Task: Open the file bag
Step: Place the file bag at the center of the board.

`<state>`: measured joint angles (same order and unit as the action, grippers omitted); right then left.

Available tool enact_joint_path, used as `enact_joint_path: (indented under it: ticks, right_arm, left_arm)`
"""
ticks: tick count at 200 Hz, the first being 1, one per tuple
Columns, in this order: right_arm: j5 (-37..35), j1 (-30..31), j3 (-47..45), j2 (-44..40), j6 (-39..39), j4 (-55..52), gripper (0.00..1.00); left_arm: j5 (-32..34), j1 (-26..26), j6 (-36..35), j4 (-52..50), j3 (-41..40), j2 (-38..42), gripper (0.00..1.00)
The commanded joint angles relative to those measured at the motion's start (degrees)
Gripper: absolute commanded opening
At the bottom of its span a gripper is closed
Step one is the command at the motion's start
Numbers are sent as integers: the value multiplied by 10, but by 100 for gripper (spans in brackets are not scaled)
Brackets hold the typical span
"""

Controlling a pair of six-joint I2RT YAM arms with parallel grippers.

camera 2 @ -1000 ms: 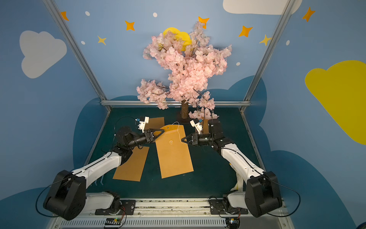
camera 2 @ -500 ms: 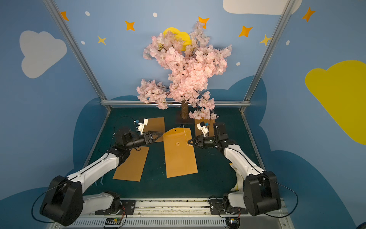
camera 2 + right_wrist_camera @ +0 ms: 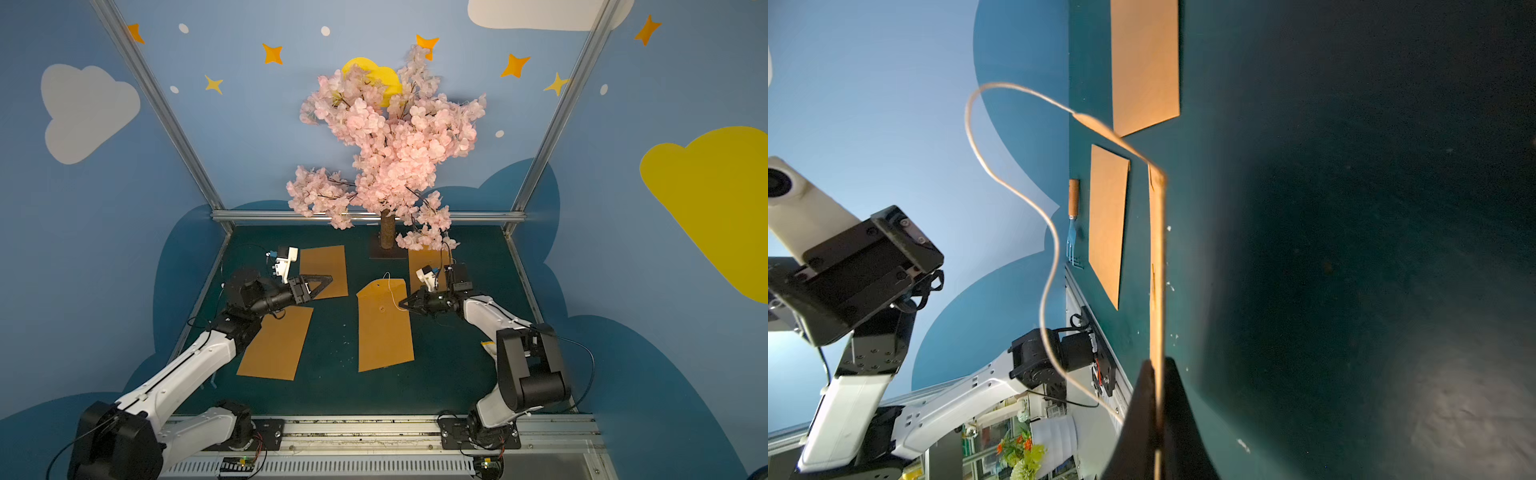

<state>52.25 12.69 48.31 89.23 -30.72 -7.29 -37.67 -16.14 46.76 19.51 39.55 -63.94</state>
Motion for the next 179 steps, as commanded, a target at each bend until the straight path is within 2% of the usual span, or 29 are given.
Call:
enact_joint_path:
  ticks: [1, 55, 101, 179]
  right_arm:
    - [-7, -16, -14, 24, -15, 43, 0]
    - [10, -36, 22, 106, -16, 74, 0]
    - [16, -47, 114, 176, 4, 31, 0]
    - [21, -40, 241, 291, -22, 28, 0]
  left_arm:
    - [-1, 4, -11, -11, -8, 5, 60]
    - [-5, 7, -8, -5, -3, -10, 60]
    - [-4, 7, -6, -2, 3, -23, 60]
    - [-2, 8, -6, 1, 2, -33, 60]
